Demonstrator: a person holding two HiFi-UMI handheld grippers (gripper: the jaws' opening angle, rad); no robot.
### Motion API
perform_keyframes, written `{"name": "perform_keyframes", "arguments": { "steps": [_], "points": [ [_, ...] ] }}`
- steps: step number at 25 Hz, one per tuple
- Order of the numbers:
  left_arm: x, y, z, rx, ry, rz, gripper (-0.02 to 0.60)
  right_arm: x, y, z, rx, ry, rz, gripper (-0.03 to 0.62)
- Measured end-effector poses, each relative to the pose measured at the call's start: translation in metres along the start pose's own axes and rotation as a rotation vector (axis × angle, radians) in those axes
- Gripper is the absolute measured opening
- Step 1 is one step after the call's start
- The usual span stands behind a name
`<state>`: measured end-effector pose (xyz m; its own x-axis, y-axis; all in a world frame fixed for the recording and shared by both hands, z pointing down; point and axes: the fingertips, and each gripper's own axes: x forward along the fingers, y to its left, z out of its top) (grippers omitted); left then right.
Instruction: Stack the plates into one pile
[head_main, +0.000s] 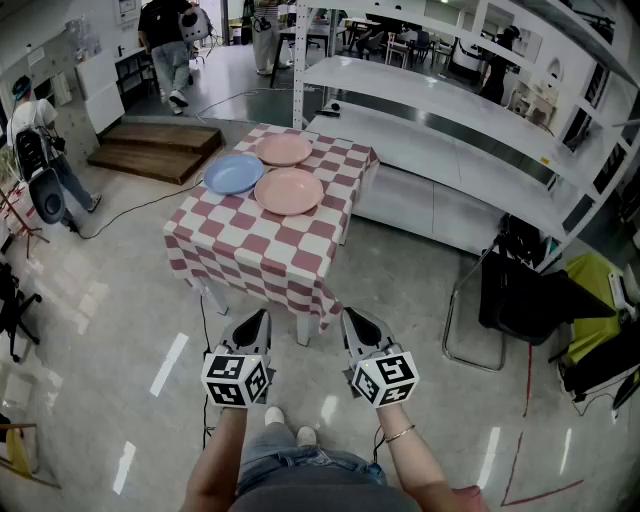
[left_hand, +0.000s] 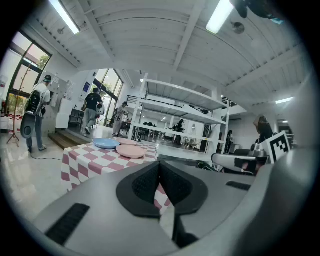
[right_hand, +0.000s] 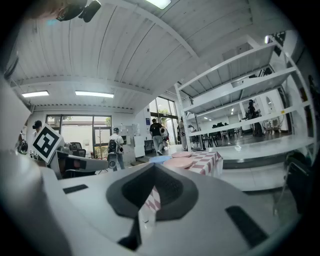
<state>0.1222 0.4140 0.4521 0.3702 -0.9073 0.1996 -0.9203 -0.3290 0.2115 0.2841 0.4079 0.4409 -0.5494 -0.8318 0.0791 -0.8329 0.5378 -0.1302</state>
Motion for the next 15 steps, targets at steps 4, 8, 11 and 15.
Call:
{"name": "perform_keyframes", "arguments": {
  "steps": [4, 8, 11, 15],
  "points": [
    [0.0, -0.001, 0.001, 0.001, -0.003, -0.002, 0.015, 0.001, 0.003, -0.003, 0.007, 0.007, 0.003, 0.009],
    [0.0, 0.0, 0.001, 0.0, 0.0, -0.001, 0.015, 0.002, 0.006, -0.007, 0.027, 0.015, 0.015, 0.009],
    [0.0, 0.002, 0.0, -0.006, 0.001, -0.001, 0.015, 0.003, 0.004, -0.011, 0.059, 0.021, 0.02, 0.009],
    [0.004, 0.002, 0.001, -0.007, -0.004, 0.001, 0.015, 0.005, -0.005, -0.015, 0.081, 0.032, 0.008, 0.009]
  ]
}}
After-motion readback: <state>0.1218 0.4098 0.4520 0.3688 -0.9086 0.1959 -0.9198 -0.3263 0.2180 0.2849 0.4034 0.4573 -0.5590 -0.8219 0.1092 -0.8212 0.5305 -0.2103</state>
